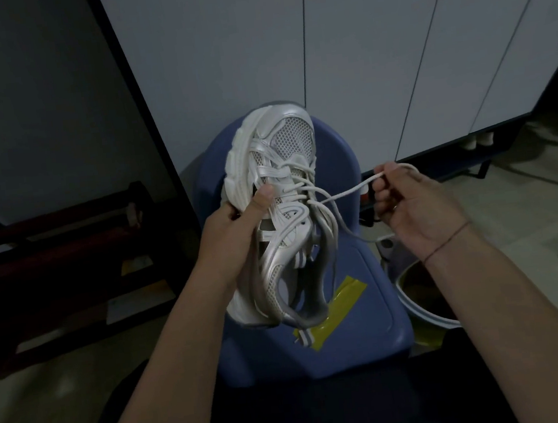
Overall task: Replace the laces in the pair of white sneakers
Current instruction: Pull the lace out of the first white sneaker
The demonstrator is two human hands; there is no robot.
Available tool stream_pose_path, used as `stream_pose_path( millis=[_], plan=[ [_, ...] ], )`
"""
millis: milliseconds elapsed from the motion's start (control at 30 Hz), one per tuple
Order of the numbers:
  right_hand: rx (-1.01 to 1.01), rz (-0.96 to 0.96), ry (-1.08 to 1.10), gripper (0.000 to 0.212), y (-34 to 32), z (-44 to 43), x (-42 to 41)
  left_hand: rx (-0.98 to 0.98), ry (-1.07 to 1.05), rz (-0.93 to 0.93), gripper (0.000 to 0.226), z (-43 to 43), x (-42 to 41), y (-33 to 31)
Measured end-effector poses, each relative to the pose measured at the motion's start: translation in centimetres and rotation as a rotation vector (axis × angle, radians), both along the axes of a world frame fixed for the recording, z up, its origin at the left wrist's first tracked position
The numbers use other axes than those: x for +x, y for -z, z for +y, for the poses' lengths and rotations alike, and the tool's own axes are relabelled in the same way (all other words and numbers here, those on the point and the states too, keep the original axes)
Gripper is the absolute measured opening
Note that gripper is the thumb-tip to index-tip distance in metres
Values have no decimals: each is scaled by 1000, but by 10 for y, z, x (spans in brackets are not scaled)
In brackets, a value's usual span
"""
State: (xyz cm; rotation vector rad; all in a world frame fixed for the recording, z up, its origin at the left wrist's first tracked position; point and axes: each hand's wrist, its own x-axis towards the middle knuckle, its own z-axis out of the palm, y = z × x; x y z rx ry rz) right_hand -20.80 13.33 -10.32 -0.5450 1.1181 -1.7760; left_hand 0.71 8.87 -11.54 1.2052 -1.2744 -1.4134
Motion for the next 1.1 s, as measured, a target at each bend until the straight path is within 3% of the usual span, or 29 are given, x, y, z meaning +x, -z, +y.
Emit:
stream_pose_path(
  millis=[133, 233, 333, 433, 533, 667, 833, 1000, 1100],
  plan=[
    [140, 546, -35, 33, 5, 4, 7, -5, 0, 14, 70, 0, 1, -1],
    [56, 800, -126, 32, 3, 7, 21, -15, 7, -7, 67, 4, -3, -3],
    [-157, 794, -140, 15, -2, 8, 29, -44, 7, -73, 60, 5, -4, -3],
    [-244, 932, -107, 19, 0, 8, 32, -77, 14, -131, 57, 6, -4, -2],
    [-258, 1050, -40, 22, 2, 8, 34, -84, 8, -151, 59, 5, -3, -3],
    [-265, 984, -23, 27, -1, 10, 32, -82, -11, -158, 67, 4, -1, -3],
    [-176, 948, -200, 12, 1, 10, 38, -74, -3, -145, 62, 2, -1, -1],
    [-166, 1030, -152, 13, 4, 9, 40, -105, -10, -180, 61, 3, -3, -1],
    [-147, 1107, -146, 10, 5, 7, 41, -116, -20, -238, 72, 4, -3, -3]
  ],
)
